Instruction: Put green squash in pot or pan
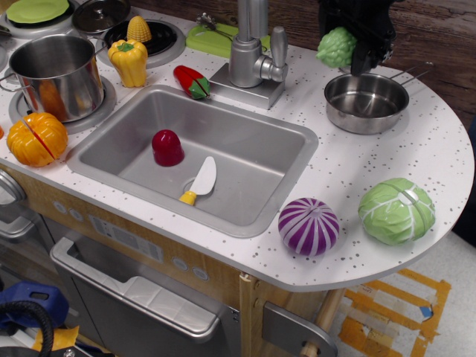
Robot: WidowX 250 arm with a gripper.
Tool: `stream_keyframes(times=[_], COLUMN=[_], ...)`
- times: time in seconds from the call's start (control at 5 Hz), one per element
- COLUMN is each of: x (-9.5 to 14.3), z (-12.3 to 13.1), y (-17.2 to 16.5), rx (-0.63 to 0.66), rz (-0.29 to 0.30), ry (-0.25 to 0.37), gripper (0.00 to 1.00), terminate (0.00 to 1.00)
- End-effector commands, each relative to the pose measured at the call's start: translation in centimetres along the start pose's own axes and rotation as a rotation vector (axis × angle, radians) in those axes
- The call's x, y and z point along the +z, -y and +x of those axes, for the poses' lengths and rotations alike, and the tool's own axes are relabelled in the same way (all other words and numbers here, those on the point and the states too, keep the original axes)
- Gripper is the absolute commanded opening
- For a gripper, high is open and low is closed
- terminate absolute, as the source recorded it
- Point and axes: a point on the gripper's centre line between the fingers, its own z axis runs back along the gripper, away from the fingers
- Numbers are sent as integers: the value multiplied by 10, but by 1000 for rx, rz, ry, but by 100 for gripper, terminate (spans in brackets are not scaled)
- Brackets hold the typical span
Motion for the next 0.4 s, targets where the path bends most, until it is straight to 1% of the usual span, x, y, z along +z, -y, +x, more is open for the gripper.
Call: stream_keyframes(times=[0.0,0.2], x=[5,5], z=[27,27], y=[-12,-12], rx=[20,20], rz=[2,2], ry=[129,129], gripper=[100,100], terminate=[0,100])
